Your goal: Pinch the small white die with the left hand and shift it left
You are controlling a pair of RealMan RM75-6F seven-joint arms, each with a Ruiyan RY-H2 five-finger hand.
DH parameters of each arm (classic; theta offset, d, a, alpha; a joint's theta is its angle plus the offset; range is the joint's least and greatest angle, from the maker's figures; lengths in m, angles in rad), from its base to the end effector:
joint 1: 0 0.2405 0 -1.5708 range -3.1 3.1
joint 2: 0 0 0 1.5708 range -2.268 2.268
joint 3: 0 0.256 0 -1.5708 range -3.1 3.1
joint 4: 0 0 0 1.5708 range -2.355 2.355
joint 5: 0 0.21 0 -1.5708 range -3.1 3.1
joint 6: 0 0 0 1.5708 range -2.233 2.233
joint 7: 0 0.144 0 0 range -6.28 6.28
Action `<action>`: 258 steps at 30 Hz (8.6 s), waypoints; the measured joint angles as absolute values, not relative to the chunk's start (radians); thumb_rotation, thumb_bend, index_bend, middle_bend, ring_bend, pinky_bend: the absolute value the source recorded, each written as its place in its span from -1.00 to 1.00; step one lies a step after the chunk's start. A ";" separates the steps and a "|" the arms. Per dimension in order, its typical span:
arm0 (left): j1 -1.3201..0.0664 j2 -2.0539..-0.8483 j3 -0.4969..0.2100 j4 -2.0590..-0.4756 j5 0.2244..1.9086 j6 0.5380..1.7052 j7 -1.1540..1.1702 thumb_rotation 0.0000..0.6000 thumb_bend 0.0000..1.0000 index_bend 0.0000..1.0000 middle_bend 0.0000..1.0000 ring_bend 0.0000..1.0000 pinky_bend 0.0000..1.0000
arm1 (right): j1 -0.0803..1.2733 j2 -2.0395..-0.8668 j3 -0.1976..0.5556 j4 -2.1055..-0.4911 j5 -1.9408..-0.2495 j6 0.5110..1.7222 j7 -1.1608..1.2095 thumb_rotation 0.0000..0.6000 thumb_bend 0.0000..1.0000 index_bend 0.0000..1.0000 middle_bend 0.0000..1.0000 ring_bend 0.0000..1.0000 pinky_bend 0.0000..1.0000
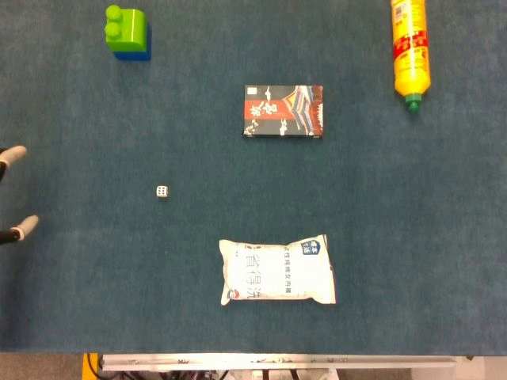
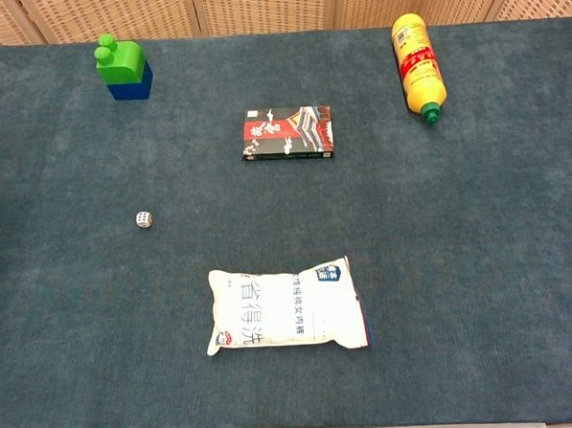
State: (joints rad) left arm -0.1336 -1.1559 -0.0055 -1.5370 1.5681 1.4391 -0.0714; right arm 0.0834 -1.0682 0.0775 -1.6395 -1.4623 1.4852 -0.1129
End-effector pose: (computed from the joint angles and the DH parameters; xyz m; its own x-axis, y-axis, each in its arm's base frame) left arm -0.3115 0.1872 0.1383 0.3781 0.0757 0.9227 0.9227 -0.1120 -0.3689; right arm -0.3118 -0.1861 0.1789 0.5115 0.0234 0.8590 -0.8592 0.0297 0.5108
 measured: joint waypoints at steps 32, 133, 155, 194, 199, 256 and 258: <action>-0.437 -1.094 0.064 -1.626 1.826 1.055 0.135 1.00 0.20 -0.44 1.00 0.82 1.00 | 0.056 -1.032 0.107 -1.676 -1.459 1.540 -0.100 1.00 -0.05 -0.29 -0.22 -0.27 -0.06; -0.618 -1.272 0.137 -1.484 1.620 0.857 0.472 1.00 0.83 -0.63 1.00 0.85 1.00 | 0.067 -1.026 0.105 -1.678 -1.434 1.493 -0.108 1.00 -0.05 -0.28 -0.22 -0.27 -0.06; -0.597 -1.248 0.143 -1.475 1.602 0.881 0.453 1.00 0.83 -0.63 1.00 0.85 1.00 | 0.069 -1.025 0.104 -1.680 -1.431 1.488 -0.111 1.00 -0.05 -0.28 -0.22 -0.27 -0.06; -0.560 -1.237 0.169 -1.493 1.643 0.907 0.407 1.00 0.83 -0.59 1.00 0.85 1.00 | 0.067 -1.018 0.103 -1.688 -1.432 1.491 -0.110 1.00 -0.05 -0.28 -0.22 -0.27 -0.06; -0.559 -1.245 0.164 -1.480 1.632 0.904 0.402 1.00 0.83 -0.59 1.00 0.85 1.00 | 0.066 -1.016 0.104 -1.689 -1.430 1.493 -0.108 1.00 -0.05 -0.28 -0.22 -0.27 -0.06; -0.556 -1.220 0.087 -1.518 1.550 0.977 0.420 1.00 0.83 -0.60 1.00 0.80 1.00 | 0.063 -1.005 0.101 -1.696 -1.439 1.496 -0.094 1.00 -0.05 -0.28 -0.22 -0.27 -0.06; -0.538 -1.211 0.085 -1.527 1.552 1.016 0.401 1.00 0.82 -0.63 1.00 0.72 0.96 | 0.062 -1.004 0.102 -1.697 -1.439 1.498 -0.093 1.00 -0.05 -0.28 -0.22 -0.27 -0.06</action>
State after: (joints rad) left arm -0.5383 -1.2112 0.0851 -1.5267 1.5518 1.0156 0.4008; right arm 0.0624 -1.0043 0.1017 -1.6967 -1.4386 1.4975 -0.0934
